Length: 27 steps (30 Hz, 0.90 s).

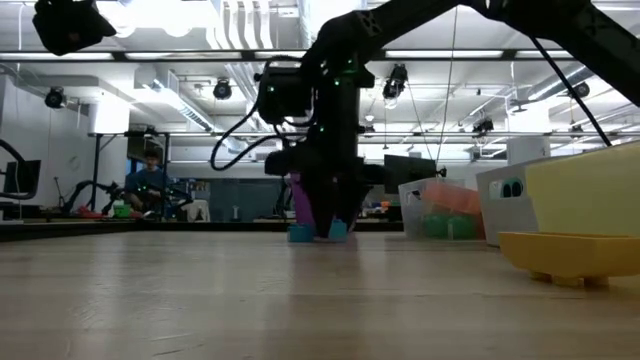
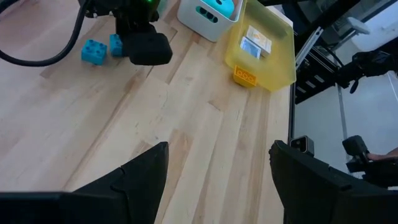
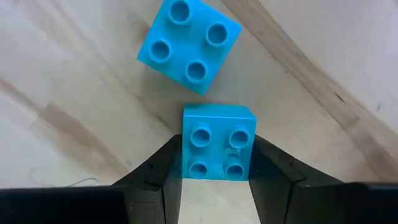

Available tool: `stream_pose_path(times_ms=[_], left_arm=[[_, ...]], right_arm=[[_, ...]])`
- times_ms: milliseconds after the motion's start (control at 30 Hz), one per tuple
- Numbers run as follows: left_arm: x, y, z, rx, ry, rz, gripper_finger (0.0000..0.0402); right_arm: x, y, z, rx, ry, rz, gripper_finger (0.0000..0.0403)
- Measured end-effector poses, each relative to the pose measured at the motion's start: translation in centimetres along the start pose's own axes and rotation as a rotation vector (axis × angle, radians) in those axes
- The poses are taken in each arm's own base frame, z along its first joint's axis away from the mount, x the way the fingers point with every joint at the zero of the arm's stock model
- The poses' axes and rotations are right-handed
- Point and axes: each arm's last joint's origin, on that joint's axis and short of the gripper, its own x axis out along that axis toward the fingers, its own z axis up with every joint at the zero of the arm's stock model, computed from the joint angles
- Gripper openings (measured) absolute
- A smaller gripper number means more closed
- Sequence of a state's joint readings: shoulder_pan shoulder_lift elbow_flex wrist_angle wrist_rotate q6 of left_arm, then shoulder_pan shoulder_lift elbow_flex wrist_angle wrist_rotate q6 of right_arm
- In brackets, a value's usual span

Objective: Pick & Place Toys
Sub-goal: Put the blue game piece into the transparent bin

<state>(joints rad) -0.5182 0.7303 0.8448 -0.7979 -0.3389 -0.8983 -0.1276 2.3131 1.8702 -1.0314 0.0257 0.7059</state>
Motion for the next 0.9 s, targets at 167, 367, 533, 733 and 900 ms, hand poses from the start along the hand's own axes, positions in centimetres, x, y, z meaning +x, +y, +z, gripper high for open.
stream_pose_path(times_ms=[167, 367, 533, 733, 900], left_arm=[[0.1, 0.0, 0.1, -0.044, -0.031, 0.03, 0.027], [1.9, -0.2, 0.1, 0.008, -0.046, 0.139, 0.027], [4.2, -0.2, 0.5, 0.086, -0.017, 0.239, 0.027], [5.7, 0.9, 1.9, 0.04, -0.022, 0.296, 0.027], [6.1, 1.4, 3.6, 0.04, -0.057, 0.235, 0.027]], right_arm=[[-2.3, 0.2, -0.1, -0.046, -0.02, 0.018, 0.0133], [-7.7, -0.4, -0.6, -0.122, -0.109, 0.088, 0.0133], [-12.7, -1.6, -1.6, -0.178, -0.183, 0.14, 0.0133], [-17.0, -4.3, -3.3, -0.183, -0.222, 0.116, 0.0133], [-18.6, -7.2, -5.1, -0.162, -0.188, 0.068, 0.0133]])
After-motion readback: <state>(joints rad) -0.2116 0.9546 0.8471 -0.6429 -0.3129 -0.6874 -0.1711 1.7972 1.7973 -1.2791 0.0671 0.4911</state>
